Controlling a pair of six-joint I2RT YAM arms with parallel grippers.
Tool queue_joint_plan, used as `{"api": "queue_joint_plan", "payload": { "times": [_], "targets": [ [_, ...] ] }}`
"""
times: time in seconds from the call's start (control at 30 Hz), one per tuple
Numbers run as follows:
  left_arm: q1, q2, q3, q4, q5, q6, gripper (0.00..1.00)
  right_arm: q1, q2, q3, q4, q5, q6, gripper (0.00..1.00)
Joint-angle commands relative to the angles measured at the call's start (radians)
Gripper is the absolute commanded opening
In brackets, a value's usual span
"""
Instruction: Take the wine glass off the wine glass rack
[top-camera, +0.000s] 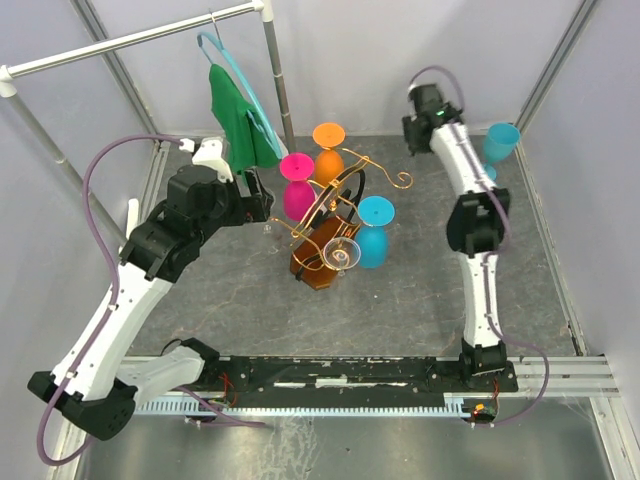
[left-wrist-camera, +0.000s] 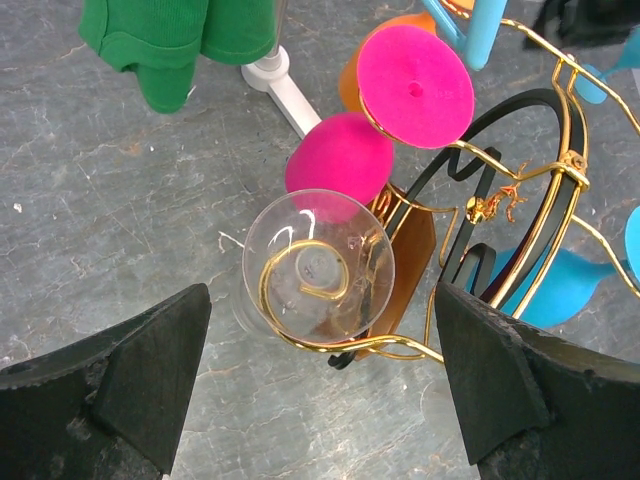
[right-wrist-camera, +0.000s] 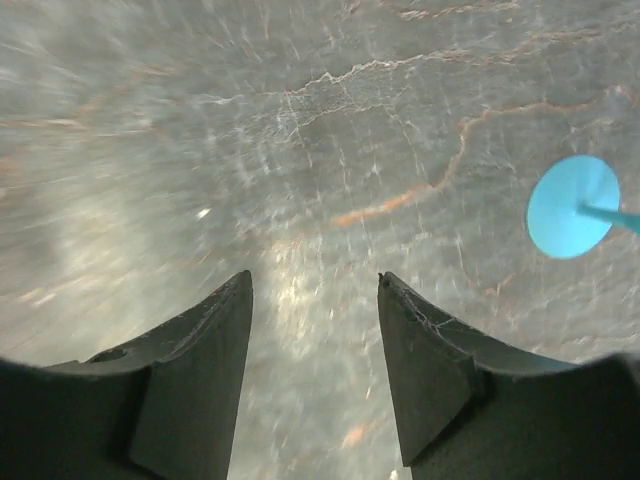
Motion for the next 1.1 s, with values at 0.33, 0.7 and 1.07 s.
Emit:
{"api": "queue_joint_plan", "payload": {
  "times": [0.33, 0.7, 1.07],
  "targets": [
    [0.000, -0.160, 0.022, -0.059, -0.007, -0.065, 0.99, -0.114, -1.008, -0.684, 0.060, -0.662, 0.476, 0.56],
    [0.001, -0.192, 0.029, -0.098, 0.009, -0.066, 0.99, -0.097, -1.444, -1.253, 0.342, -1.071, 0.791, 0.52],
    [0.000, -0.203, 0.017, -0.091, 0.019, -0.080, 0.99, -0.029, -1.432, -1.361, 0.456, -1.092, 0.852, 0.48]
  ]
}}
